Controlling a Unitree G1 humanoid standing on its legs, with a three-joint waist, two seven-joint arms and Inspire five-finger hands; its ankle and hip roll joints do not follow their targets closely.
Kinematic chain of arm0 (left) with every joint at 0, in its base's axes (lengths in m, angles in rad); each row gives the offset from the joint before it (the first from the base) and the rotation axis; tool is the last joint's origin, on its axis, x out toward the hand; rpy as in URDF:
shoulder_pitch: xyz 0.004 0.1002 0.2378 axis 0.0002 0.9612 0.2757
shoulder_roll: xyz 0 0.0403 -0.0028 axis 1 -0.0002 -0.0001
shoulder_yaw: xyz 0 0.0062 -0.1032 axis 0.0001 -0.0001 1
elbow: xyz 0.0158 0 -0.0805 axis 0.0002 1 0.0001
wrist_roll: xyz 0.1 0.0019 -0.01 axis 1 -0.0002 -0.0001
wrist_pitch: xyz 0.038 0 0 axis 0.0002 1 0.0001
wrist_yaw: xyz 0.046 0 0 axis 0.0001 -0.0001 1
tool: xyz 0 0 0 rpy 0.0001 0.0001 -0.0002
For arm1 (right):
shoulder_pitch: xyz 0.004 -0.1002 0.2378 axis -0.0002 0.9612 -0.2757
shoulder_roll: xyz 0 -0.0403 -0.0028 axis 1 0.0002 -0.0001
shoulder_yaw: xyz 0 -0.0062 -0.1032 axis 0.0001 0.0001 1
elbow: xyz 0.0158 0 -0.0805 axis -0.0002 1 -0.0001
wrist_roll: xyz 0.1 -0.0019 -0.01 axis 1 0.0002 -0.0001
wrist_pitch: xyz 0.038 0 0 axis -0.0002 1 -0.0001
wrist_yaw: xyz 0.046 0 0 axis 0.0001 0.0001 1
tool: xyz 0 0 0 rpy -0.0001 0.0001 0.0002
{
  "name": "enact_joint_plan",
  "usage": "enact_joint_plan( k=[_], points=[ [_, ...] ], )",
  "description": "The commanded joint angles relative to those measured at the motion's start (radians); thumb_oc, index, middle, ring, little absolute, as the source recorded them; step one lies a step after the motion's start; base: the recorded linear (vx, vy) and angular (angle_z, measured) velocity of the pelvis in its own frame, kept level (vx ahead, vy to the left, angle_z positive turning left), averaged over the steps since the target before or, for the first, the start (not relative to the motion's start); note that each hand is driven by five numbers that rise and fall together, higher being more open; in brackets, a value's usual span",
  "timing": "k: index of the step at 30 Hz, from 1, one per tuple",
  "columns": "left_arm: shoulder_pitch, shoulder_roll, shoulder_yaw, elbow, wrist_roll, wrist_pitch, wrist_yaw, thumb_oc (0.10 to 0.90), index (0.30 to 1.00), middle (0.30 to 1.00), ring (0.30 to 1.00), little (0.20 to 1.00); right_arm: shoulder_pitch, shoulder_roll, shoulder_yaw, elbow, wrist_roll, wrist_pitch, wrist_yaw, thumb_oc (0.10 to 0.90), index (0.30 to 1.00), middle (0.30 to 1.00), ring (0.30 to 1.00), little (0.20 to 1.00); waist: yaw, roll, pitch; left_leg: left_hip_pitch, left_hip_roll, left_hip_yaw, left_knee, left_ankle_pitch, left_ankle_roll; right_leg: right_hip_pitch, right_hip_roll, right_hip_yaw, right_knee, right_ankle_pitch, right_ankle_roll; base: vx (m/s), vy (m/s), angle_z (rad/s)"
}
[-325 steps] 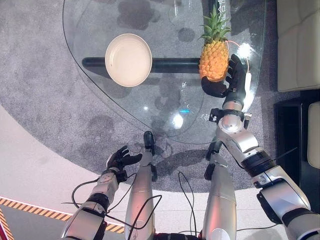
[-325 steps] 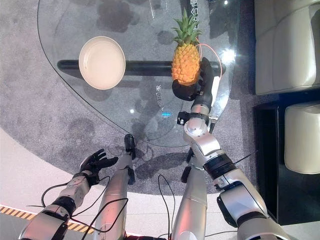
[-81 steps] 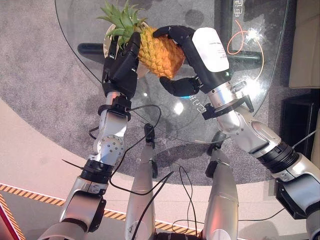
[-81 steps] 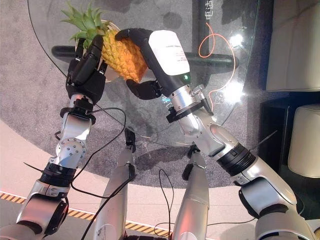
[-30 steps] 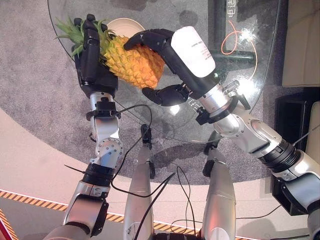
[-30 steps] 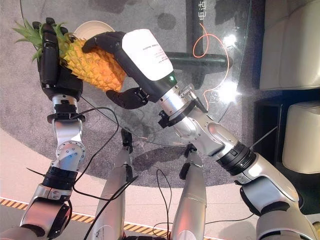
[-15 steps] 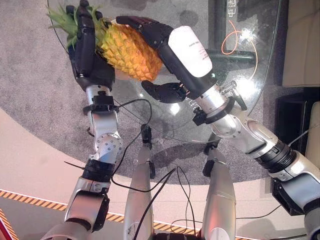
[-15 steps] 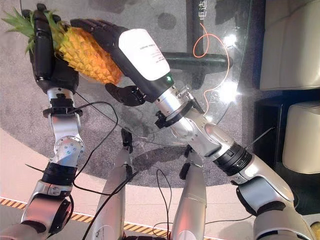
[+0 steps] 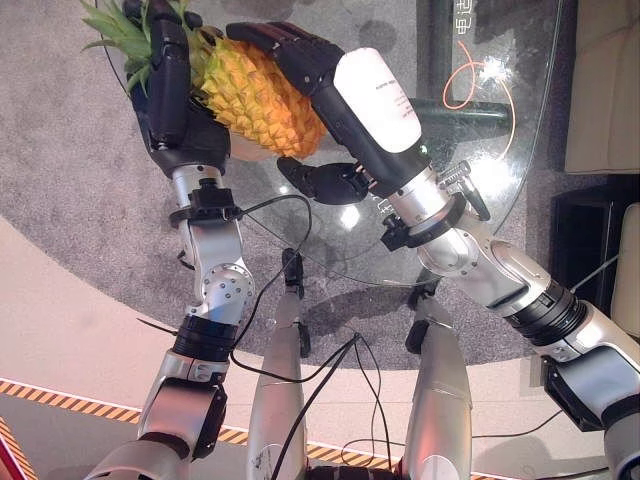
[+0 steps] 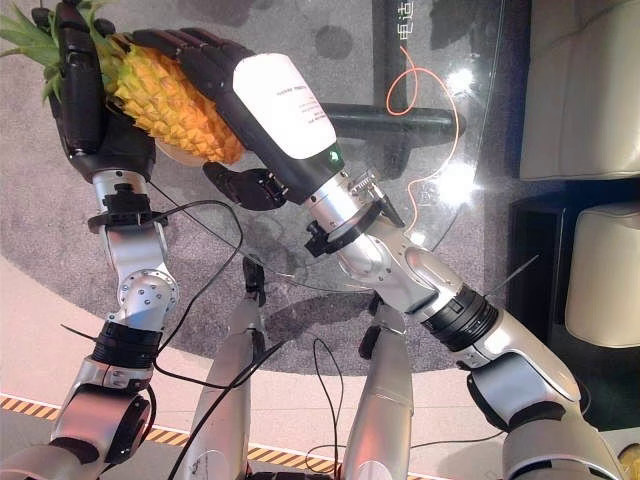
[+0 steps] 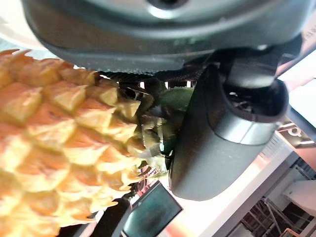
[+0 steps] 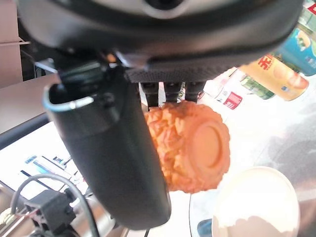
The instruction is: Pick up the fruit to the plate
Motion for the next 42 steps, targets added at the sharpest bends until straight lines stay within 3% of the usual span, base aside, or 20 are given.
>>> enact_joint_plan(
  k=[1,14,28,42],
  points=[
    [-0.108,0.024,0.023,-0.112,0.154,-0.128,0.043,0.1,0.3,0.3,0.3,0.2,-0.121,0.058,-0.086,-0.137,-0.006,-0.094,-0.065,0.8,0.9,0.9,0.9,0.9,0.026,-0.015,-0.026,-0.027,0.002,-0.035,0.062,-0.05,-0.032,0.064,0.01,0.0,-0.119,0.056,0.037,0.0,0.0,0.0],
    [-0.147,0.033,0.062,-0.091,0.475,-0.164,0.37,0.1,0.3,0.3,0.3,0.2,-0.132,0.063,-0.125,-0.099,-0.028,-0.061,-0.167,0.8,0.9,0.9,0.9,0.9,0.022,-0.021,-0.026,-0.027,0.004,-0.035,0.058,-0.048,-0.036,0.065,0.016,0.002,-0.122,0.053,0.035,0.0,0.0,0.0],
    [-0.187,0.077,0.096,0.007,0.737,-0.187,0.57,0.1,0.3,0.3,0.3,0.2,-0.074,0.035,-0.22,-0.004,-0.025,-0.011,-0.366,0.8,0.9,0.9,0.9,0.9,0.0,-0.026,-0.026,-0.033,0.011,-0.027,0.068,-0.048,-0.04,0.054,0.02,0.012,-0.119,0.057,0.032,0.0,0.002,0.0],
    [-0.197,0.126,0.117,0.138,0.936,-0.23,0.752,0.1,0.3,0.3,0.3,0.2,0.111,0.041,-0.406,0.204,0.16,0.006,-0.598,0.8,0.9,0.9,0.9,0.9,-0.036,-0.034,-0.026,-0.027,0.022,-0.014,0.066,-0.066,-0.043,0.043,0.028,0.027,-0.112,0.045,0.035,0.0,0.01,-0.04]
  ],
)
